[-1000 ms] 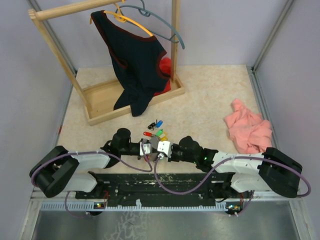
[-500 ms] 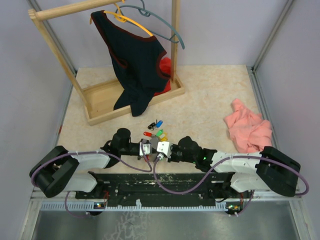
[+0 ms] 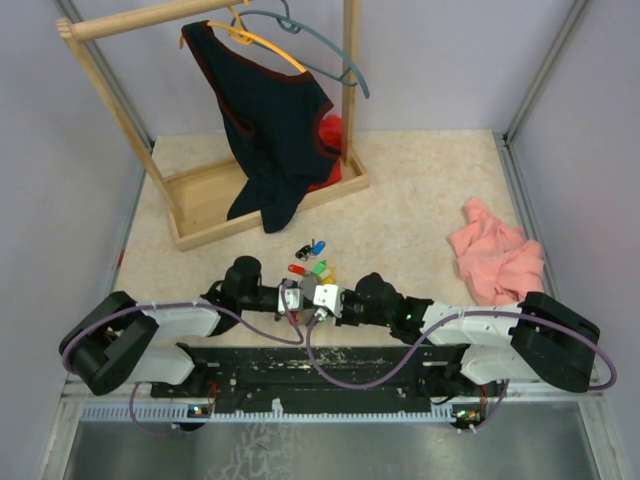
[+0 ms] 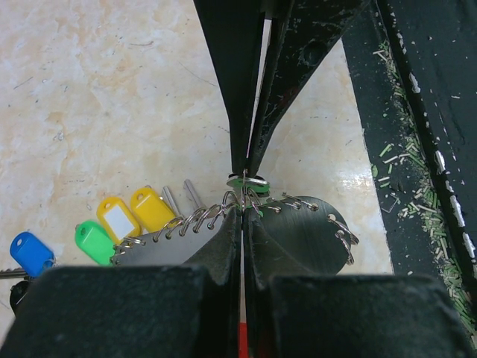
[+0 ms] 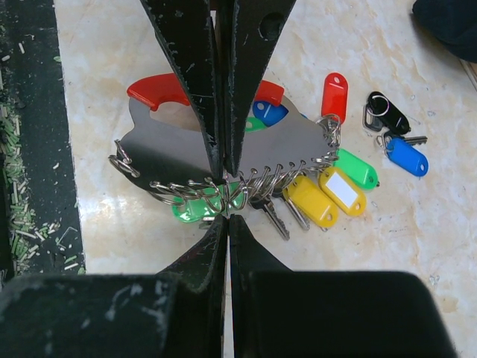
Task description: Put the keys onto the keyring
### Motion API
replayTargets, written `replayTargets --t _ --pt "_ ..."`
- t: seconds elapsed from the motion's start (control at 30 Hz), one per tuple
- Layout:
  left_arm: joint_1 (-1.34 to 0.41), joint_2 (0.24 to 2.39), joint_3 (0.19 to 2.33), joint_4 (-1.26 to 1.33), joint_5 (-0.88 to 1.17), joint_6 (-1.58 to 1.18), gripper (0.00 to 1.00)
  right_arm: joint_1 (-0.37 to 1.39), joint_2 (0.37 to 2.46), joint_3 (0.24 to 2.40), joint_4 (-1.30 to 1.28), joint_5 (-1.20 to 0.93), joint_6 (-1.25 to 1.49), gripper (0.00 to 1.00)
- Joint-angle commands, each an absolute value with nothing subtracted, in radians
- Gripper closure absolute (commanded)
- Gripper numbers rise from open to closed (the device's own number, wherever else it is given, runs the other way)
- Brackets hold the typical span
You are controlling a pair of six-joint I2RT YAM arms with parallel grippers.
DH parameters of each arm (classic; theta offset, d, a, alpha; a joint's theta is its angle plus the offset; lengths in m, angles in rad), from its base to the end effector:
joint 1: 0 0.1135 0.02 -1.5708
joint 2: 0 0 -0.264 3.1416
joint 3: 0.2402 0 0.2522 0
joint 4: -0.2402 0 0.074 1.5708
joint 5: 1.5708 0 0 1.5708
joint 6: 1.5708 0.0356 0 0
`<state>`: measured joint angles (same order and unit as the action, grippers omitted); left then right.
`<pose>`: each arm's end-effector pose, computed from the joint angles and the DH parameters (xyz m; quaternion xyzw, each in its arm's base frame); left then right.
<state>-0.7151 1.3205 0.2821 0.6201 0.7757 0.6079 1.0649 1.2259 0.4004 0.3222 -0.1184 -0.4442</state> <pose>0.1509 -0.1641 0.1483 0.6394 0.4859 -0.3437 0.4867 0.1111 0.2091 0.1699 -0.6106 0.6055 0.2036 0.4681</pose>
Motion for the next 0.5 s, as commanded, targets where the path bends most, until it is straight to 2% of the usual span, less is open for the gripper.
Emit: replayTargets --t 0.0,0.47 --pt "-0.713 1.332 0.304 0.632 0.834 0.630 1.00 1.079 1.215 0.451 0.364 -0.164 -0.445 1.00" --pt "-0.715 1.344 0.313 0.633 0.858 0.621 1.00 1.078 1.212 0.468 0.374 -0.219 -0.432 1.00"
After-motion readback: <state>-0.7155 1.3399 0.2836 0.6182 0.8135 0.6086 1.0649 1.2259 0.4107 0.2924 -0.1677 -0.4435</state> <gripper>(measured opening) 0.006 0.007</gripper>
